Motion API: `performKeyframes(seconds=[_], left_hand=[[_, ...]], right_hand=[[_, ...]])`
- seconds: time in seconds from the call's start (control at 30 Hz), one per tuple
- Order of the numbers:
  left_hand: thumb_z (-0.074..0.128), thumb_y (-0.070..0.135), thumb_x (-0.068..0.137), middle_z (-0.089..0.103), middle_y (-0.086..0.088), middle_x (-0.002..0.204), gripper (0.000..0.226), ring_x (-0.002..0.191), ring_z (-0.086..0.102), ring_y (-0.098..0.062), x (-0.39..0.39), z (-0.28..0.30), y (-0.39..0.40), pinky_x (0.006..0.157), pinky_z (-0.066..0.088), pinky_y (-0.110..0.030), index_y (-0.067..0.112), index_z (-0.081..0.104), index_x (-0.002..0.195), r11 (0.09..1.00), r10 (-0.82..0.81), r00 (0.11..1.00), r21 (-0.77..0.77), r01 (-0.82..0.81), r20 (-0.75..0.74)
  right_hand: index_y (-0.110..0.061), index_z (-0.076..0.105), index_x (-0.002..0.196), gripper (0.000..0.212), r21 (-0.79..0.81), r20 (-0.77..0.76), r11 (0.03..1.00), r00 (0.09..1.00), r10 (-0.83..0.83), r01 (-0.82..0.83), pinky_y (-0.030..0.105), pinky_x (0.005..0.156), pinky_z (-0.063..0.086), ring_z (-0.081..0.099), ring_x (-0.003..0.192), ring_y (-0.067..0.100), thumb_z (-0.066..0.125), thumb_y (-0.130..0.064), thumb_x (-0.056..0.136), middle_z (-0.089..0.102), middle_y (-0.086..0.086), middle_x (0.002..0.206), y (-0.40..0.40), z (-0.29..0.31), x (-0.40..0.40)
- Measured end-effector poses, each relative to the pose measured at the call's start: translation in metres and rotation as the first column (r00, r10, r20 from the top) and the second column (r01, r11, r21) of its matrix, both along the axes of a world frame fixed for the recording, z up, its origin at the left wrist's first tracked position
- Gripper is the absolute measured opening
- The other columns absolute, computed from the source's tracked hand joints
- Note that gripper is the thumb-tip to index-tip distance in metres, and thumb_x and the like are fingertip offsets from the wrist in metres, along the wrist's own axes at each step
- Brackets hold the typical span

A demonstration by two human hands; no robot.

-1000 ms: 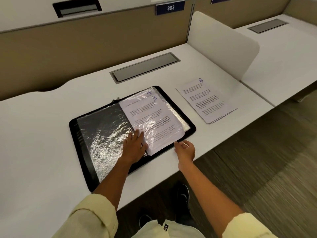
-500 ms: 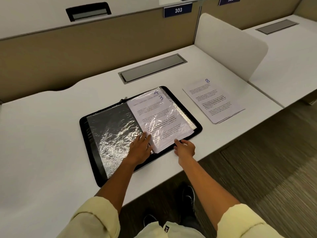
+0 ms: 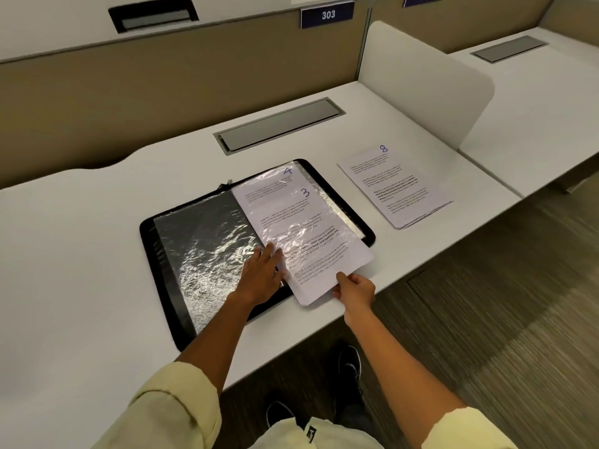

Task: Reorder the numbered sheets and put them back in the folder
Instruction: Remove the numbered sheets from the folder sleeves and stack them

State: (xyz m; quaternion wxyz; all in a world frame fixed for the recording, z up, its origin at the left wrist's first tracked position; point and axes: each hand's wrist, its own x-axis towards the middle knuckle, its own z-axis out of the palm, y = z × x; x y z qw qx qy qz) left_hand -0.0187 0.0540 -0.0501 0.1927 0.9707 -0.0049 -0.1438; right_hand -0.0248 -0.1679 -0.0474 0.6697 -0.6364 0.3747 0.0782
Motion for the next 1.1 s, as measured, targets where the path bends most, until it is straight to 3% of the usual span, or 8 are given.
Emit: performKeyframes(seconds=[0.13,0.27,0.37,0.5,0.7,0.93,1.03,1.1], left_hand=[[0.034,0.037,0.106,0.000,-0.006,0.166,0.059,0.152,-0.006,-0.029,0.001,-0.003,0.003,0.121,0.008,-0.051,0.018,0.014,0.158,1.000,-0.003,1.000,-0.009,0.003,0.014],[0.038,0.037,0.104,0.003,-0.008,0.165,0.060,0.151,-0.001,-0.028,-0.001,-0.007,0.007,0.121,0.013,-0.053,0.016,0.017,0.157,1.000,-0.009,0.999,-0.016,0.010,0.040],[0.040,0.038,0.103,0.004,-0.008,0.165,0.061,0.151,-0.001,-0.028,-0.004,-0.009,0.010,0.120,0.015,-0.055,0.016,0.019,0.156,1.000,-0.016,0.998,-0.009,0.016,0.053],[0.039,0.039,0.104,-0.001,-0.007,0.165,0.062,0.152,-0.006,-0.028,-0.008,-0.010,0.010,0.121,0.010,-0.054,0.018,0.015,0.157,1.000,-0.014,0.999,0.010,0.014,0.037],[0.039,0.038,0.104,-0.002,-0.006,0.166,0.064,0.152,-0.008,-0.028,-0.013,-0.008,0.007,0.121,0.005,-0.051,0.018,0.011,0.157,0.999,-0.021,0.999,0.032,0.019,0.045],[0.034,0.044,0.104,-0.013,-0.006,0.164,0.068,0.151,-0.012,-0.029,-0.016,-0.006,-0.003,0.120,-0.001,-0.050,0.019,0.000,0.158,0.997,-0.014,0.996,0.081,0.007,0.088],[0.030,0.048,0.102,-0.009,-0.008,0.165,0.069,0.151,-0.010,-0.031,-0.016,-0.008,-0.009,0.120,0.002,-0.051,0.018,0.003,0.158,0.997,-0.005,0.990,0.073,-0.006,0.144],[0.027,0.051,0.099,-0.005,-0.009,0.165,0.071,0.151,-0.007,-0.032,-0.015,-0.010,-0.013,0.120,0.002,-0.053,0.018,0.007,0.158,0.998,-0.007,0.984,0.062,-0.004,0.175]], right_hand=[[-0.006,0.069,0.084,0.006,-0.004,0.015,0.999,0.999,-0.036,0.036,0.042,0.078,0.063,0.072,0.085,0.023,0.071,-0.009,0.088,0.074,0.008,0.093,-0.012,-0.005,-0.008],[-0.005,0.064,0.081,0.012,0.009,0.046,0.998,0.997,-0.059,0.059,0.037,0.074,0.063,0.071,0.088,0.024,0.071,-0.009,0.089,0.070,0.014,0.094,-0.011,-0.001,-0.012],[-0.008,0.068,0.089,0.005,0.126,0.054,0.988,0.994,-0.092,0.084,0.033,0.071,0.062,0.070,0.092,0.024,0.073,-0.007,0.089,0.071,0.010,0.098,-0.007,0.005,-0.011],[-0.010,0.068,0.089,0.012,0.218,0.035,0.968,0.991,-0.133,0.122,0.029,0.064,0.061,0.071,0.092,0.025,0.071,0.002,0.089,0.072,0.009,0.100,-0.006,0.007,-0.010],[-0.007,0.066,0.090,0.011,0.151,0.029,0.982,0.993,-0.115,0.110,0.041,0.084,0.060,0.069,0.094,0.025,0.068,0.004,0.090,0.070,0.014,0.104,-0.020,0.002,-0.016],[-0.013,0.069,0.093,0.011,0.061,0.061,0.995,0.995,-0.084,0.081,0.031,0.075,0.059,0.069,0.092,0.020,0.068,-0.002,0.092,0.072,0.006,0.099,-0.040,0.002,-0.034],[-0.011,0.070,0.093,0.008,0.050,0.059,0.996,0.995,-0.079,0.076,0.035,0.081,0.060,0.069,0.091,0.021,0.067,-0.004,0.092,0.073,0.008,0.100,-0.047,0.003,-0.043],[-0.010,0.069,0.094,0.007,0.040,0.061,0.994,0.993,-0.102,0.100,0.031,0.074,0.058,0.068,0.090,0.019,0.066,-0.004,0.093,0.072,0.008,0.100,-0.052,0.004,-0.048]])
